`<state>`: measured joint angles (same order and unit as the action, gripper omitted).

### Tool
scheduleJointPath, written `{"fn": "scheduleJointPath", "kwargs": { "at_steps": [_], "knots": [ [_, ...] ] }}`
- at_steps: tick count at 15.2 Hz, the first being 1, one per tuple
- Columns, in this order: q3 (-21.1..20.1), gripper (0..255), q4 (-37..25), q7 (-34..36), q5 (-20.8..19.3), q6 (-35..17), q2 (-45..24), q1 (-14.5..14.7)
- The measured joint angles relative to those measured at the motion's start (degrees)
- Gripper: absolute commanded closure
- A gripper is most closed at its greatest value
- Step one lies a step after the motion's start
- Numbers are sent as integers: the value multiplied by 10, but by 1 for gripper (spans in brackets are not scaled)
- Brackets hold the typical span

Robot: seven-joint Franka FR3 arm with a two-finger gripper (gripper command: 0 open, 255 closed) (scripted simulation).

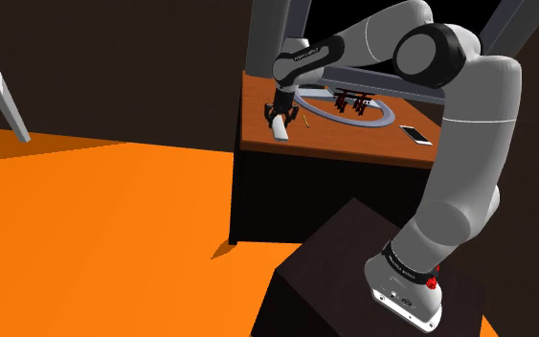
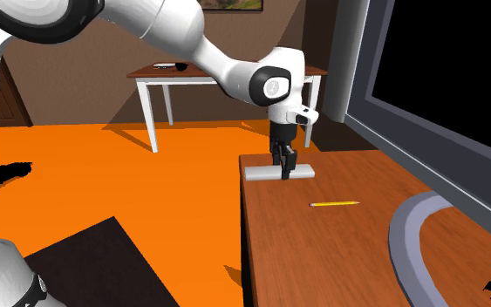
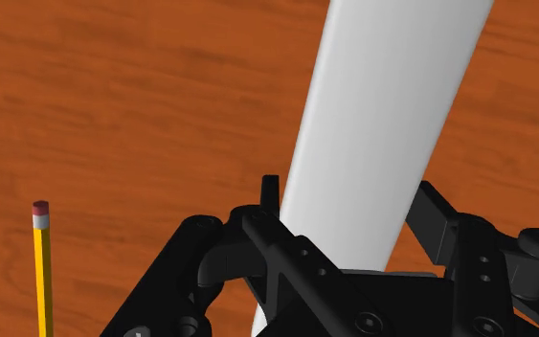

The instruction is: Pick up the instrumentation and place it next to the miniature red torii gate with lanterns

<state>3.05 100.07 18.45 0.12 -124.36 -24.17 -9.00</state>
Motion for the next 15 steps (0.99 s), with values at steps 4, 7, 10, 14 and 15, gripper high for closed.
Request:
{"fn": "scheduleJointPath", "kwargs": {
  "at_steps": [4, 7, 10, 14, 15],
  "knots": [
    [0, 255, -8, 0, -1, 20, 12, 0],
    [1, 255, -20, 0, -1, 41, 21, 0],
    [1, 255, -32, -1, -1, 60, 29, 0],
    [1, 255, -47, 0, -2, 87, 40, 1],
    [1, 255, -51, 1, -2, 94, 44, 1]
  ]
}}
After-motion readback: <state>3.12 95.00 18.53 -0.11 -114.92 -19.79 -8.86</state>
